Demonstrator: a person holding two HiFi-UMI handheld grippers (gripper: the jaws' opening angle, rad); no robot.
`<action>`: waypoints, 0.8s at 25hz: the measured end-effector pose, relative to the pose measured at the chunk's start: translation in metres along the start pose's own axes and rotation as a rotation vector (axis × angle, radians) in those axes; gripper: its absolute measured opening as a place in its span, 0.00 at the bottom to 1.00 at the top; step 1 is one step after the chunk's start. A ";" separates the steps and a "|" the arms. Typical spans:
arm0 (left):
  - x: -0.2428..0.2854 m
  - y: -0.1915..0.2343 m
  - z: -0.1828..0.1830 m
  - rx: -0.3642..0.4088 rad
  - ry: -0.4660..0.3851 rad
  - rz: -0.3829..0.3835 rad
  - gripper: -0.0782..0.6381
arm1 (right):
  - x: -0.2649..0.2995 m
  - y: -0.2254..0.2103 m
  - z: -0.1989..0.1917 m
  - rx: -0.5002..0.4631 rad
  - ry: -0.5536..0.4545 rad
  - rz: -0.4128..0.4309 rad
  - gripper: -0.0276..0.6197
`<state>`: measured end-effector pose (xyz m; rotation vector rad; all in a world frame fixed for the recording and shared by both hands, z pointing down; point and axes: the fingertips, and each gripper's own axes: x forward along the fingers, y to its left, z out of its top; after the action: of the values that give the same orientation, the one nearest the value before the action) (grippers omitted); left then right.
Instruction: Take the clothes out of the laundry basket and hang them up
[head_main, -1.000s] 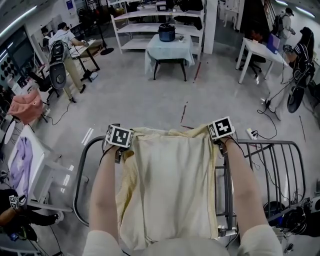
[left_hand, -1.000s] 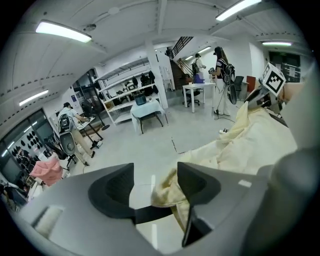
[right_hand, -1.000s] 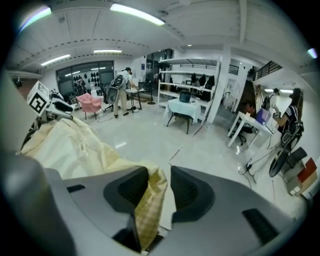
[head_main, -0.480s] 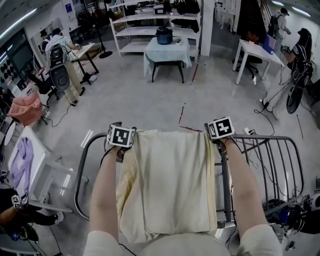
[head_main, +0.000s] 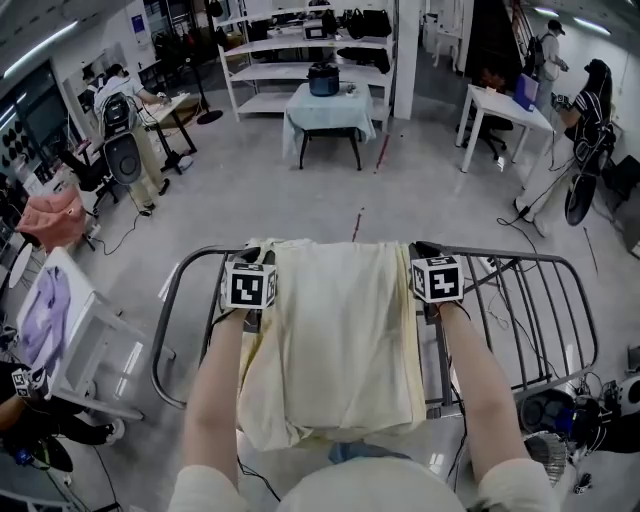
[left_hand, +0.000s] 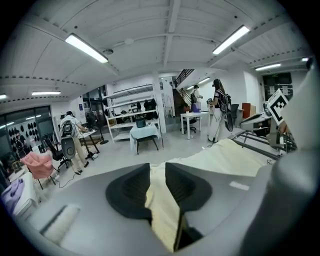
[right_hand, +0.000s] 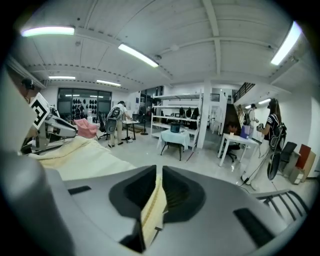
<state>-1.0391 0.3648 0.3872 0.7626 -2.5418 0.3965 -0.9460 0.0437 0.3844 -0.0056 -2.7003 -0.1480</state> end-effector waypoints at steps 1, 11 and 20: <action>-0.011 -0.006 0.000 0.000 -0.013 0.003 0.24 | -0.014 0.004 -0.001 -0.006 -0.016 -0.003 0.10; -0.129 -0.073 -0.008 -0.013 -0.122 -0.028 0.13 | -0.155 0.047 -0.003 -0.058 -0.177 -0.006 0.05; -0.235 -0.119 -0.047 -0.072 -0.201 -0.067 0.13 | -0.262 0.095 -0.030 -0.060 -0.246 0.001 0.05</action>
<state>-0.7797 0.3920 0.3272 0.8985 -2.6906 0.2143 -0.6938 0.1401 0.3106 -0.0467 -2.9402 -0.2419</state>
